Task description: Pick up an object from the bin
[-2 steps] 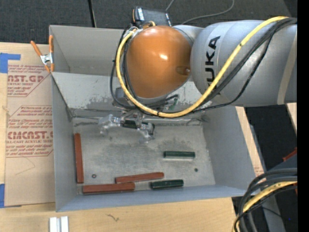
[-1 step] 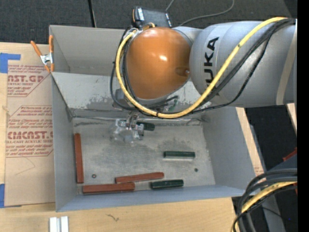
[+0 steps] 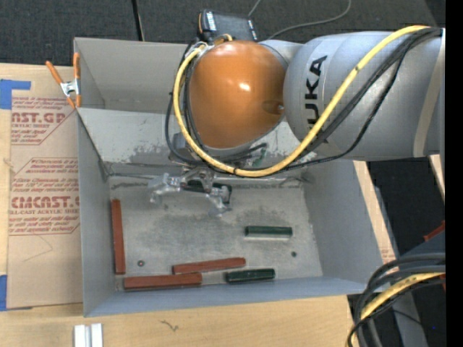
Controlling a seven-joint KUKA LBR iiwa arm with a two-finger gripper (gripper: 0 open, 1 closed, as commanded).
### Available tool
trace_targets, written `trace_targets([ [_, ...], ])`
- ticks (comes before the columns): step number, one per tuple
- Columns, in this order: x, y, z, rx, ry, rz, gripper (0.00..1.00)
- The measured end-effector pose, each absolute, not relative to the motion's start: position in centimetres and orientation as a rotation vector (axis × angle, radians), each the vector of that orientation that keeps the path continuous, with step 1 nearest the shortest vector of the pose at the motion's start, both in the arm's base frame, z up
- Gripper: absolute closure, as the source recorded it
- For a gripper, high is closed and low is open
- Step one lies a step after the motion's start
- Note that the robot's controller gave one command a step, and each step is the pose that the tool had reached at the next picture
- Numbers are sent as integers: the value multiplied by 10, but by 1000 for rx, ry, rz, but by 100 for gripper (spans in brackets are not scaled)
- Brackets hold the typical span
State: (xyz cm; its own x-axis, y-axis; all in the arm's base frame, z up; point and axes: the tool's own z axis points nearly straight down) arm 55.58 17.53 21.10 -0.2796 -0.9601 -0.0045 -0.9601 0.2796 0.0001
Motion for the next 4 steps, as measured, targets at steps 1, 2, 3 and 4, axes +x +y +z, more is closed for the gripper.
trace_targets([
  [1, 545, 154, 65, -2070, 2369, 9, 0],
  [2, 565, 6, 168, -2464, 1948, -2, 0],
  [3, 484, 66, 82, -2934, 1120, 10, 0],
  [4, 485, 65, 83, -2931, 1126, 7, 100],
])
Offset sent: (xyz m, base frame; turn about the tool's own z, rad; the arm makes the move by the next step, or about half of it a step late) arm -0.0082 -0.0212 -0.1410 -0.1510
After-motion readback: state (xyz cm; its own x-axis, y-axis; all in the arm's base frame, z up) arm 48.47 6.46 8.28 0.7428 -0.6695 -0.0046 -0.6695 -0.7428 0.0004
